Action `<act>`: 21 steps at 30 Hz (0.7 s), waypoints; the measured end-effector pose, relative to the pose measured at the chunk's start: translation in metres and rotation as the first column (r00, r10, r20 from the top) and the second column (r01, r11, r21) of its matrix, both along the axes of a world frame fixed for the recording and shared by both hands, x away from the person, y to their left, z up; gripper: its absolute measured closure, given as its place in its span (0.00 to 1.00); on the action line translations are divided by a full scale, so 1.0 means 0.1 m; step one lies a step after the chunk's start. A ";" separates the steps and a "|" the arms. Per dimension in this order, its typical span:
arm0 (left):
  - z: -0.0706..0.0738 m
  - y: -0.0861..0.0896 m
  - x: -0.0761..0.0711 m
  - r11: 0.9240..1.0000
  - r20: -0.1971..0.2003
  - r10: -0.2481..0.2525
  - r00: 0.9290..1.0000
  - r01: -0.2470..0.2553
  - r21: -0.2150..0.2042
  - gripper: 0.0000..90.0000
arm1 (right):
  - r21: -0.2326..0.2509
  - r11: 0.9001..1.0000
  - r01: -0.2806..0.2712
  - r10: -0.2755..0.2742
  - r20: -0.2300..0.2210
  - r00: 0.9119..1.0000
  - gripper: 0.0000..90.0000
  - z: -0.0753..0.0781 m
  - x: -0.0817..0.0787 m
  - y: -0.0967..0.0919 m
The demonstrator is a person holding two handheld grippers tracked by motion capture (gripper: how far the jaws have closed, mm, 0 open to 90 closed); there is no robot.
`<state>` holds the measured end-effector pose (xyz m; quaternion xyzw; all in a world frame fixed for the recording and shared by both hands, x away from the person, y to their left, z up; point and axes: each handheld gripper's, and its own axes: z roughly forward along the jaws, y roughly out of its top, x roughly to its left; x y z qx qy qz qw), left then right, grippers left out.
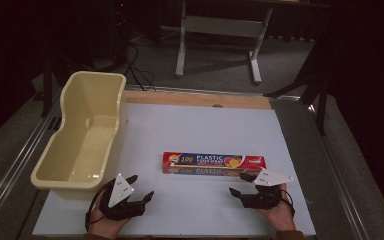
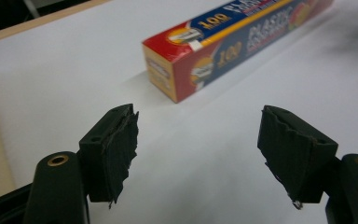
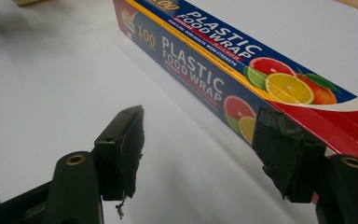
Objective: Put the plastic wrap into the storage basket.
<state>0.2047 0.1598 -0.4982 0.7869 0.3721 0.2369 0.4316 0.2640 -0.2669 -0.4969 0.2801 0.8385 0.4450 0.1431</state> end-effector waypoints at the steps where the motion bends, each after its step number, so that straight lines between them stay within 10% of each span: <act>1: 0.00 0.00 0.00 1.000 0.000 0.000 1.000 0.000 0.000 0.31 | 0.000 1.000 -0.001 0.001 0.000 1.000 0.37 0.00 0.00 0.00; 21: 0.00 0.06 0.01 0.999 0.008 0.013 1.000 -0.013 -0.033 0.29 | 0.024 1.000 0.008 -0.008 0.010 1.000 0.33 0.23 0.25 -0.10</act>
